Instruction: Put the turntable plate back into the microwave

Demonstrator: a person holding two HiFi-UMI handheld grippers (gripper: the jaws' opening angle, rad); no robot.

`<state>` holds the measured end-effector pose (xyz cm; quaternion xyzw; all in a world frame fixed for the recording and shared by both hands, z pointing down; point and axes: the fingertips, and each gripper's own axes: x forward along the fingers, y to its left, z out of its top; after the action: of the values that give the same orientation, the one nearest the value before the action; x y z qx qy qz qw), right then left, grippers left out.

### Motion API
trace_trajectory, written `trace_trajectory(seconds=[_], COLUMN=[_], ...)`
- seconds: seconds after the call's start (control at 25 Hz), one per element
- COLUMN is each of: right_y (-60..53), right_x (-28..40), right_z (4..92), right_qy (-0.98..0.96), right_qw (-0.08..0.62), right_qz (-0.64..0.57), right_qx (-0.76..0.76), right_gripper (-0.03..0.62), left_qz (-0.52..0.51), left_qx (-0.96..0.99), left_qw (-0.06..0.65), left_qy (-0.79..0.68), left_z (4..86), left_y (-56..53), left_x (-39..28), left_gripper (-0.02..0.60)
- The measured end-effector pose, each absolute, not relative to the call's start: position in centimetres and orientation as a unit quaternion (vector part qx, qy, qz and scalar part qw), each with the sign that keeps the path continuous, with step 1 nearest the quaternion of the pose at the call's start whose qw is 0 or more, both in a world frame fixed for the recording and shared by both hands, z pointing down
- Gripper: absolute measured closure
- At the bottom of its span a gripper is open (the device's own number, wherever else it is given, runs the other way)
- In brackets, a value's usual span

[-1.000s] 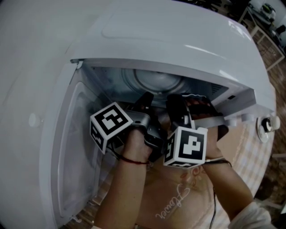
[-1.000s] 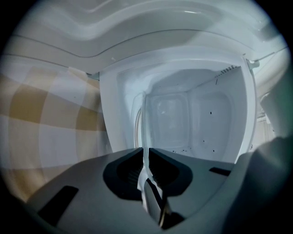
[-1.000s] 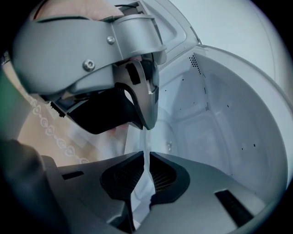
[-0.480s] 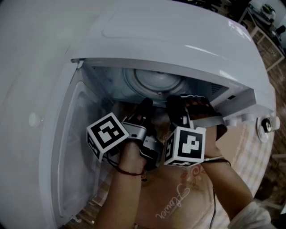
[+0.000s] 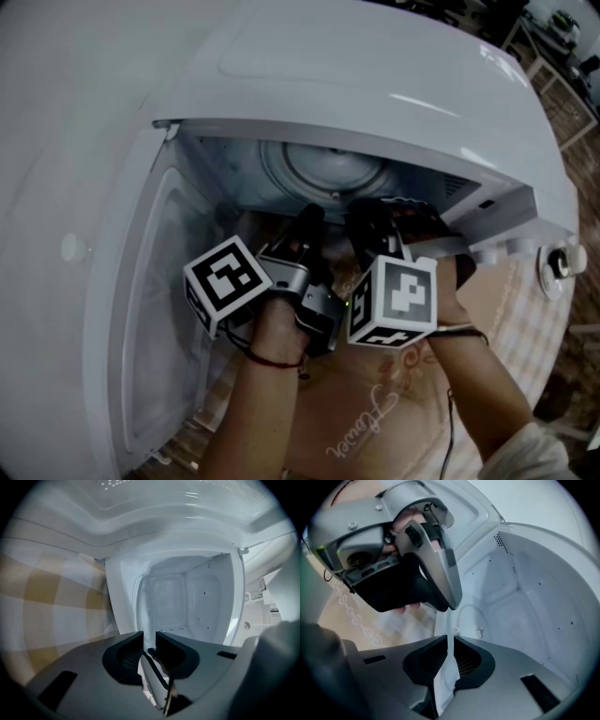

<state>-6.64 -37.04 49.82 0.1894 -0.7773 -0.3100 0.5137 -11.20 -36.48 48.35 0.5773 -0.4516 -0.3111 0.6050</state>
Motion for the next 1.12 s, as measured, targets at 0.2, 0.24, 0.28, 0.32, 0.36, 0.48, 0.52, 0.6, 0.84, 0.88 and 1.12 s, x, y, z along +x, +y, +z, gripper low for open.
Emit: trace_trajectory(seconds=[0.2,0.24,0.28,0.32,0.36,0.48,0.52,0.6,0.84,0.88,1.12], right_y=[-37.0,-37.0,-37.0,-37.0,-37.0,-36.8,-36.8,-36.7,-36.2,-36.1,-35.3], right_x=[-6.6,-6.6,-6.6,-6.6,-6.6,-6.5,-6.4,-6.4,-6.3,-6.3,-5.9], right_z=[49.8,49.8,49.8,49.8,49.8,49.7,49.7,49.6,49.1,48.9,47.5], right_qy=[-0.780,-0.780,-0.780,-0.780,-0.781,-0.783,-0.784,-0.787,-0.788,-0.791,-0.834], right_qw=[0.512,0.512,0.511,0.510,0.510,0.504,0.501,0.498,0.496,0.492,0.433], right_qz=[-0.306,-0.305,-0.305,-0.305,-0.304,-0.305,-0.304,-0.300,-0.299,-0.297,-0.235], right_qx=[0.192,0.193,0.194,0.195,0.196,0.201,0.203,0.206,0.208,0.211,0.249], right_gripper=[0.537,0.537,0.537,0.537,0.537,0.537,0.537,0.537,0.539,0.539,0.540], left_qz=[-0.310,-0.310,-0.310,-0.310,-0.311,-0.313,-0.314,-0.314,-0.314,-0.315,-0.320], left_qx=[0.579,0.581,0.582,0.583,0.583,0.585,0.587,0.591,0.598,0.601,0.626], left_qw=[0.607,0.607,0.606,0.606,0.605,0.603,0.602,0.598,0.593,0.593,0.572], left_qy=[-0.447,-0.446,-0.445,-0.444,-0.443,-0.442,-0.442,-0.442,-0.438,-0.434,-0.422], left_z=[48.4,48.4,48.4,48.3,48.3,48.3,48.3,48.1,47.7,47.6,46.5], left_y=[-36.4,-36.4,-36.3,-36.3,-36.3,-36.2,-36.2,-36.2,-35.9,-35.8,-35.0], left_x=[-10.9,-10.9,-10.8,-10.7,-10.7,-10.6,-10.6,-10.7,-10.7,-10.6,-10.2], left_gripper=[0.503,0.503,0.503,0.503,0.503,0.503,0.503,0.503,0.526,0.532,0.560])
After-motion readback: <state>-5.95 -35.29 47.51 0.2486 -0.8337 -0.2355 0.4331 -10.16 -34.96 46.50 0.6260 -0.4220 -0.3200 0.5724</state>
